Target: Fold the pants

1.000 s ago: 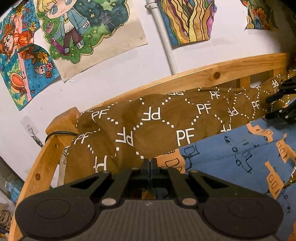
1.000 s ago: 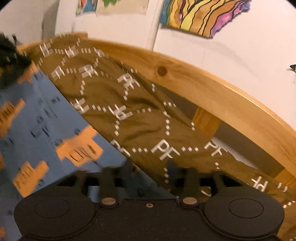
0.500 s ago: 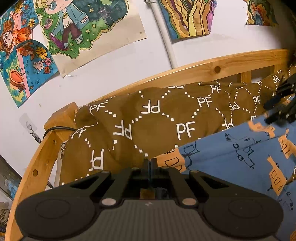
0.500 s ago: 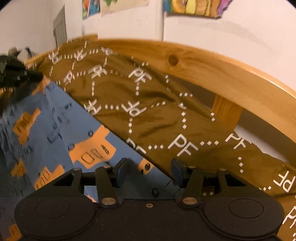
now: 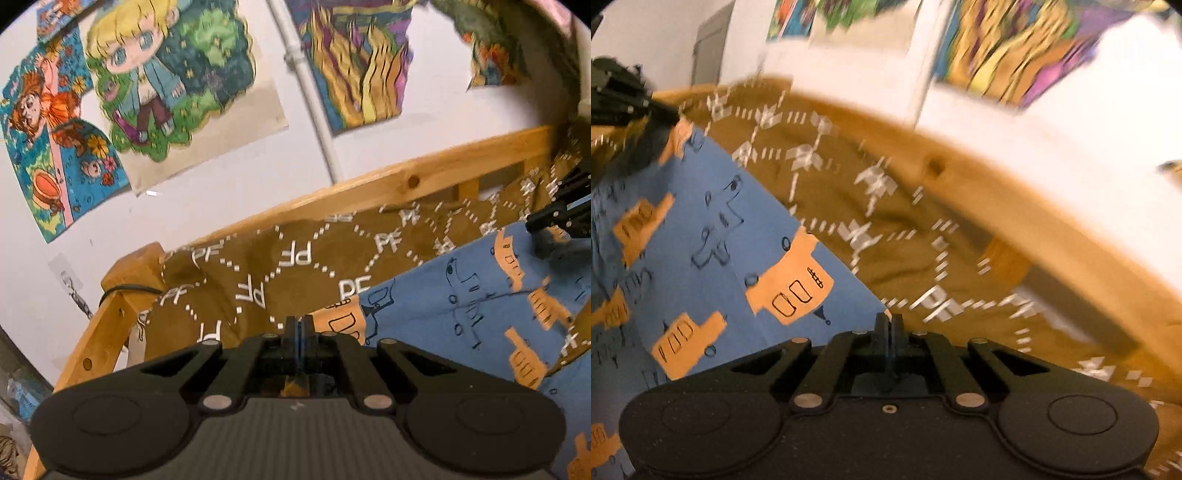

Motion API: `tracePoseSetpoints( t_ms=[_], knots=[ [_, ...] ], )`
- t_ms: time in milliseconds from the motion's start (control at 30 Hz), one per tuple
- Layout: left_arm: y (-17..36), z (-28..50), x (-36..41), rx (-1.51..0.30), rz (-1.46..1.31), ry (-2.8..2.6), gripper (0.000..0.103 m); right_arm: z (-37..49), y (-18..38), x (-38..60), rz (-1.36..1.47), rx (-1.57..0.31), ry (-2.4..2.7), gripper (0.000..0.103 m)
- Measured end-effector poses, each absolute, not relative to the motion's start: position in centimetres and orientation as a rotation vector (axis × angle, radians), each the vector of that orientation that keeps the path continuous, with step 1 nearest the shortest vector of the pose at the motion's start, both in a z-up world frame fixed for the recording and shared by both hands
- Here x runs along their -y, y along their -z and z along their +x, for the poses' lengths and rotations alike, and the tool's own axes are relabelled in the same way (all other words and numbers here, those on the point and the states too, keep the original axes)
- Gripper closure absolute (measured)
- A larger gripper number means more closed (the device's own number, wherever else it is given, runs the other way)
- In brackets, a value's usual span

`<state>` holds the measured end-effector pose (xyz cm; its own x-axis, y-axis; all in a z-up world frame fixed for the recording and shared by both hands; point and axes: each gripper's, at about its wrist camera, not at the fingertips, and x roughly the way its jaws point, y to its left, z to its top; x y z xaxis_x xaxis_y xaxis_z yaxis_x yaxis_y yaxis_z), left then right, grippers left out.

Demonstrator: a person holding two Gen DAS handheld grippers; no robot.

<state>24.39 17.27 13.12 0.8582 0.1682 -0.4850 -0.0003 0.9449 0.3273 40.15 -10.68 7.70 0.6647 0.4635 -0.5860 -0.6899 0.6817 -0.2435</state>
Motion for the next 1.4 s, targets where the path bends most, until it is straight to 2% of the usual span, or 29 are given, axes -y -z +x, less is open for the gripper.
tracePoseSetpoints(
  t_ms=[233,433,600,833,1300,1400],
  knots=[
    [-14.1,17.7,-16.1,-0.370,0.382,0.009,0.102,32.0,-11.9,14.4,-0.423,-0.338,-0.642,0.103],
    [-11.5,9.4,-13.7,-0.286,0.581,0.139,0.102,21.4,-11.0,16.5,-0.532,-0.275,-0.679,0.103],
    [-6.6,6.2,-12.0,-0.402,0.677,0.255,0.102,14.6,-7.2,17.2,-0.589,-0.356,-0.710,0.103],
    [-2.5,5.8,-12.2,-0.565,0.695,0.297,0.102,10.7,-1.2,17.2,-0.591,-0.477,-0.706,0.103],
    [-1.5,4.7,-11.3,-0.554,0.817,0.328,0.102,9.6,0.2,16.4,-0.640,-0.456,-0.690,0.103],
    [-1.1,4.6,-11.4,-0.613,0.799,0.385,0.102,8.8,0.6,16.4,-0.676,-0.456,-0.709,0.103]
  ],
)
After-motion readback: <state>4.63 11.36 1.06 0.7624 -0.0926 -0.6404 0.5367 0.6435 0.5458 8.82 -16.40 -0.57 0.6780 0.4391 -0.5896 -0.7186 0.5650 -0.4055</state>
